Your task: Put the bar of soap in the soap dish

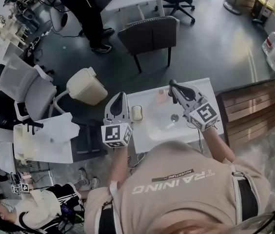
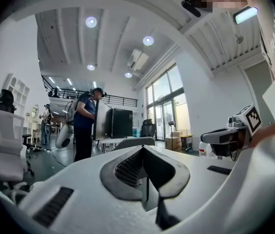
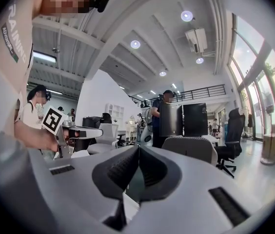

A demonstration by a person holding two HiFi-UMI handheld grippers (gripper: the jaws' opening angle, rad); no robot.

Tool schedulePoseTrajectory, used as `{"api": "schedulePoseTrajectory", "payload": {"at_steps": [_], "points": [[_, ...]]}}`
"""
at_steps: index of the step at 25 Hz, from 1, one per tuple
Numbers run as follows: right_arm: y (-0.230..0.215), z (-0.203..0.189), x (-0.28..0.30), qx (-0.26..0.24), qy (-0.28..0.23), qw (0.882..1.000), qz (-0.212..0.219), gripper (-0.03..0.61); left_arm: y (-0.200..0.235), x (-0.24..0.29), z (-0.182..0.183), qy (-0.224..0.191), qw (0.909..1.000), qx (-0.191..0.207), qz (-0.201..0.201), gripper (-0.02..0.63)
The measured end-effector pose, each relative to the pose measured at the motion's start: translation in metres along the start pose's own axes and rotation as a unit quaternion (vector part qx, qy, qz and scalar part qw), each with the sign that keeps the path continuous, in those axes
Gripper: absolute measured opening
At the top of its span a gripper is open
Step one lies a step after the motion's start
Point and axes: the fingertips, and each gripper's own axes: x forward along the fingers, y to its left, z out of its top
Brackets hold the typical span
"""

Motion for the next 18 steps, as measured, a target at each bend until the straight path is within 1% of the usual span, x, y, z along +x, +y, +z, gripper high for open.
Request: {"api": "schedulePoseTrajectory", "payload": {"at_steps": [7, 11, 15, 18], "points": [[0.0, -0.005, -0.007, -0.001, 0.01, 1.0, 0.0, 0.012, -0.006, -0.004, -0.016, 0.025, 0.9996, -0.009, -0.004, 0.011], [0.002, -0.005, -0.011, -0.006, 0.012, 1.0, 0.0, 0.012, -0.01, -0.004, -0.02, 0.03, 0.9994, -0.015, -0.009, 0.011], [0.008, -0.013, -0.012, 0.001, 0.021, 1.0, 0.008, 0.012, -0.009, -0.005, -0.024, 0.036, 0.9991, -0.017, -0.011, 0.011], [0.012, -0.009, -0.011, -0.004, 0.015, 1.0, 0.013, 0.012, -0.01, -0.004, -0.027, 0.039, 0.999, -0.019, -0.014, 0.011]]}}
